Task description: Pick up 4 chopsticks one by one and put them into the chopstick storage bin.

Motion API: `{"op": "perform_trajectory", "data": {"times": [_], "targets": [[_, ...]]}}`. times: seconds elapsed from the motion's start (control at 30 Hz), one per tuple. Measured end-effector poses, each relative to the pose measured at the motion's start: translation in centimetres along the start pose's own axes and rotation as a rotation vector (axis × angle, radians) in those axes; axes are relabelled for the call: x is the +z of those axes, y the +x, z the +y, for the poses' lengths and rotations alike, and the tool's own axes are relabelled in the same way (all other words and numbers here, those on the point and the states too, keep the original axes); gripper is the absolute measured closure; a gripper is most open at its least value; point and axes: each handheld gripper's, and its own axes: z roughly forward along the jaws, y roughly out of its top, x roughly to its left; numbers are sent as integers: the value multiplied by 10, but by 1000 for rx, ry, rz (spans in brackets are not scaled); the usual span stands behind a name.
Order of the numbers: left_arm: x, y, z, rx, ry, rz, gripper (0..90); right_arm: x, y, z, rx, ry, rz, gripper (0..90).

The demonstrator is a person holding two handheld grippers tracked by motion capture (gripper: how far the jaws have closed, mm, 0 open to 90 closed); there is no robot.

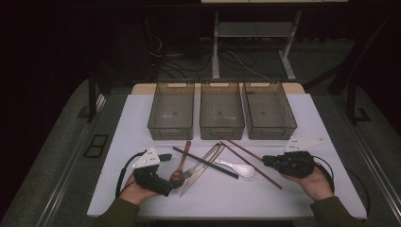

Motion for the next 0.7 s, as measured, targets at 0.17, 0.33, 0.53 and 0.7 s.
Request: {"op": "perform_trajectory", "data": {"times": [0.17, 0.33, 0.53, 0.7], "targets": [[0, 1, 0, -4, 0, -1, 0, 2, -2, 6, 5, -16, 5, 839], [0, -1, 1, -3, -4, -1, 0, 4, -3, 13, 1, -30, 8, 839], [0, -2, 0, 4, 1, -5, 0, 7, -3, 21, -5, -40, 2, 839], [1, -1, 0, 10, 7, -8, 0, 12, -5, 28, -3, -40, -3, 839]]}}
